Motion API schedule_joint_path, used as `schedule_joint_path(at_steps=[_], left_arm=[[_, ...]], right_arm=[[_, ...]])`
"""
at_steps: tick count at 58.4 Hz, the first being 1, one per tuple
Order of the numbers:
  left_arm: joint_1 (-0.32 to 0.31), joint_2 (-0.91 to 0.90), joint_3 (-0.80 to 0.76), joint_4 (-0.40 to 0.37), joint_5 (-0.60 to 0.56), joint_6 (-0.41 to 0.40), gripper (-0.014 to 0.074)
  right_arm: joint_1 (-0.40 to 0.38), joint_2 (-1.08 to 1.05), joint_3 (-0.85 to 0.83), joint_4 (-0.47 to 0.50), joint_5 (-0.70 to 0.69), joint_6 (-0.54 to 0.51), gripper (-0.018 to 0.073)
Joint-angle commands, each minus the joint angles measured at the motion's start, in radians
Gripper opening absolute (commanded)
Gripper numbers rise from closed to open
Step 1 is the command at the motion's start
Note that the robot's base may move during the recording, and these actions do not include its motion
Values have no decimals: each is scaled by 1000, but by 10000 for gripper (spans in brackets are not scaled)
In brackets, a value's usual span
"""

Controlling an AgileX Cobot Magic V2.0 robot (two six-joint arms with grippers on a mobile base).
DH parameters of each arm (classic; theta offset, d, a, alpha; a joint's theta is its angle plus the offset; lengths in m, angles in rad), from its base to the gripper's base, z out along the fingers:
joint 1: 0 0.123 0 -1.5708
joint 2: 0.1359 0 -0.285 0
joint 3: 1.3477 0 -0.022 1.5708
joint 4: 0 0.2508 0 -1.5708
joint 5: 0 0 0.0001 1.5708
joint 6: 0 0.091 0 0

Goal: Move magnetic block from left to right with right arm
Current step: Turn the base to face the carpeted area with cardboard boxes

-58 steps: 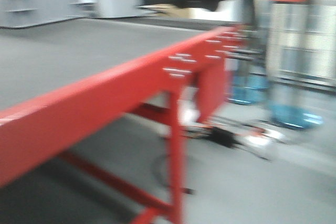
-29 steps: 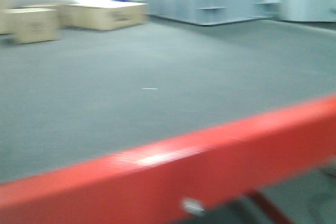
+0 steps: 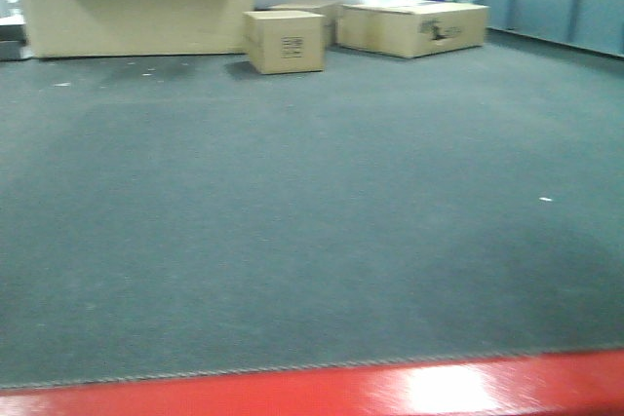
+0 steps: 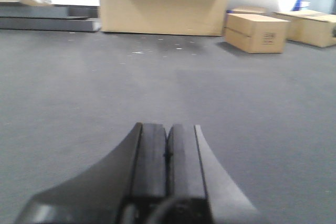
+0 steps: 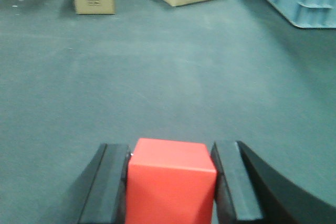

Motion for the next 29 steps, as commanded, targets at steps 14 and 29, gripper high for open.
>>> schedule_joint_path(at_steps=[14,29], left_arm=[[0,-13,8,-5,-85,-6,-126],[0,-13,8,-5,-85,-6,-126]], right_arm=[[-4,8,-27,-16,-83,-11,153],[-4,8,-27,-16,-83,-11,153]])
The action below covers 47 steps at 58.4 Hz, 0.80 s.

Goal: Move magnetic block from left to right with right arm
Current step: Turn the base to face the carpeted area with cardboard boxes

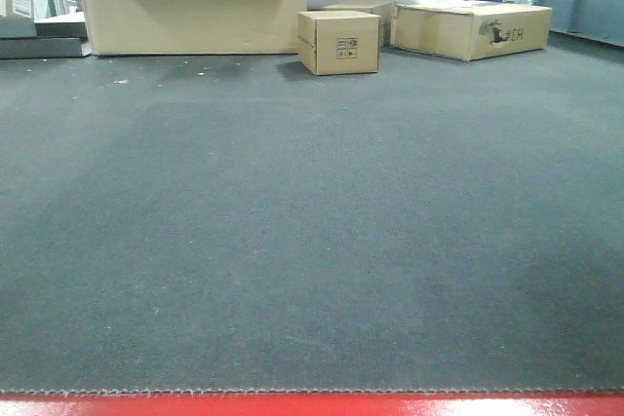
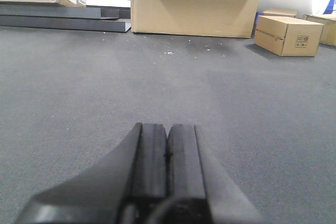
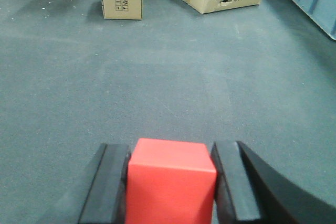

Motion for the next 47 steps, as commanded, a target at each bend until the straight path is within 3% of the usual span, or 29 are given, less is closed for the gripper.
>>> schedule_joint_path(at_steps=[1,24,36,47], left_arm=[[0,-13,8,-5,-85,-6,-126],[0,-13,8,-5,-85,-6,-126],[0,-13,8,-5,-85,-6,-126],[0,-13,8,-5,-85,-6,-126]], right_arm=[[-4,8,-27,-16,-83,-11,153],[-4,8,-27,-16,-100,-11,153],[-2,62,-59,31,-83,-11,153],[101,289,-174,50,-82,-32,153]])
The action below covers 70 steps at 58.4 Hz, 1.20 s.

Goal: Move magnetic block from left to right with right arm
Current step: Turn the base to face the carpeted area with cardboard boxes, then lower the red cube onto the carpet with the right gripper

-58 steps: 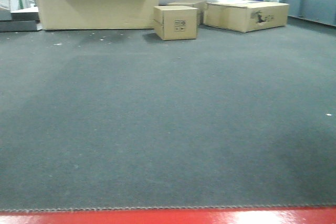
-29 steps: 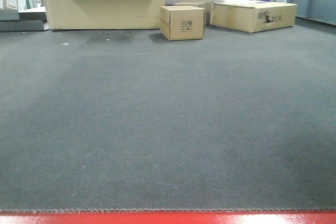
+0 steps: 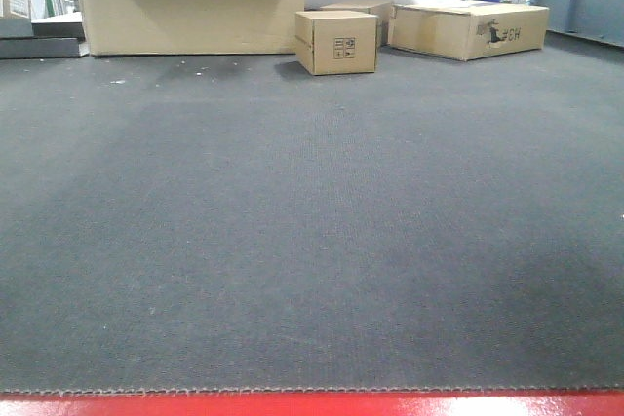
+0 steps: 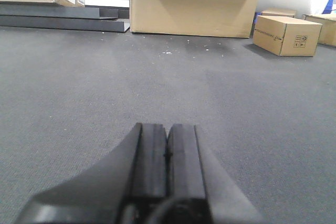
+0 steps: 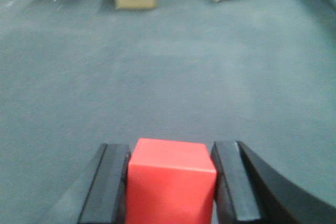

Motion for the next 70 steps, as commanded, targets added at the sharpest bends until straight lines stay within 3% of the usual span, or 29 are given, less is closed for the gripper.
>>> schedule_joint_path(at_steps=[1,14,38,61,67,70], left_arm=[[0,-13,8,-5,-85,-6,-126],[0,-13,8,-5,-85,-6,-126],[0,-13,8,-5,-85,-6,-126],[0,-13,8,-5,-85,-6,-126],[0,-13,8,-5,-85,-6,-126],[0,-13,8,-5,-85,-6,-126]], right_arm=[[52,135,-93,-1,-84,-29,153],[168,477,-262,3,-69,-31,153],[170,983,-412,5,-97,-31,153],[170,1148,-412,4,-130,-31,153],[170,1148,-412,4,-130,-31,214],[170,1148,-412,4,-127,-31,323]])
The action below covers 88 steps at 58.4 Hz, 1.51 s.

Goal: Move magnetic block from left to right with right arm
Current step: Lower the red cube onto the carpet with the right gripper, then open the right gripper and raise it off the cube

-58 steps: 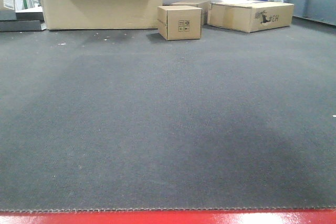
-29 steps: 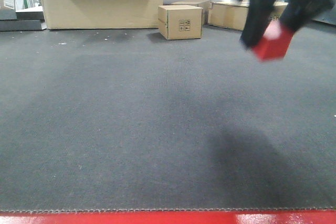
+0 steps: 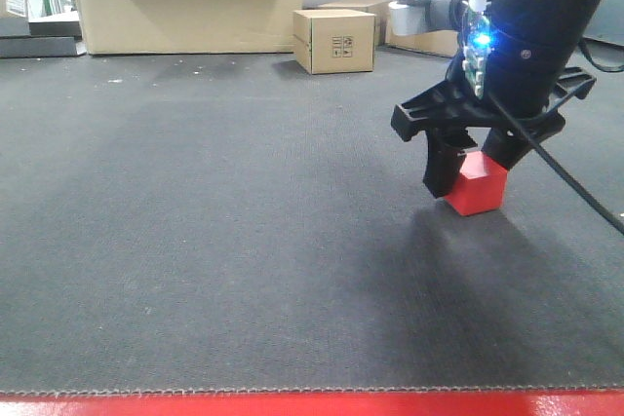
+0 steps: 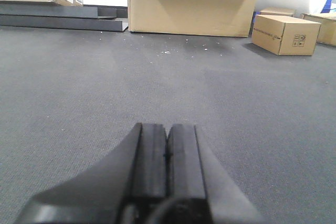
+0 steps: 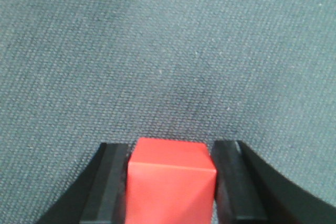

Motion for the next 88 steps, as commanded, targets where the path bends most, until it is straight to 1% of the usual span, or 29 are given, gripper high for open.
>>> schedule_joint_path(at_steps=[1,3,4,7,9,17,22,27,31,35,36,38,41,54,72,82,88], left_arm=[[0,-13,8,-5,-85,-6,-126],[0,-13,8,-5,-85,-6,-126],[0,-13,8,-5,-85,-6,-126],[0,-13,8,-5,-85,-6,-126],[0,-13,8,-5,-85,-6,-126],[0,-13,8,-5,-85,-6,-126],[0,-13,8,-5,-85,-6,-126],[0,-13,8,-5,-85,-6,-126],[0,-13,8,-5,-85,-6,-126],[0,-13,8,-5,-85,-6,-126],[0,-13,8,-5,-85,-6,-126],[0,-13,8,-5,-85,-6,-126],[0,-13,8,-5,-85,-6,-126],[0,-13,8,-5,-85,-6,-126],[0,-13,8,-5,-85,-6,-126],[0,-13,8,-5,-85,-6,-126],[0,-13,8,-5,-85,-6,-126]], right_arm=[[1,-43,-35,-6,-42,-8,357],[1,-44,-35,-6,-41,-8,428],[1,-45,-35,-6,-41,-8,482],[1,-48,-36,-6,-36,-8,599],[1,-53,-37,-6,-35,-8,653],[1,-110,-37,-6,-28,-8,590],[1,-180,-34,-5,-25,-8,517],[1,-264,-25,-4,-17,-8,397],[1,-355,0,-4,-23,-8,279],[1,-446,39,-4,-36,-8,188],[1,-478,60,-4,-40,-8,146],[1,-533,89,-4,-49,-8,97],[1,-613,129,-4,-61,-8,55],[1,-1001,353,-4,-112,-8,58],[1,-1534,634,-12,-120,-8,58],[1,-1723,707,-12,-118,-8,58],[1,-1767,725,-12,-119,-8,58]])
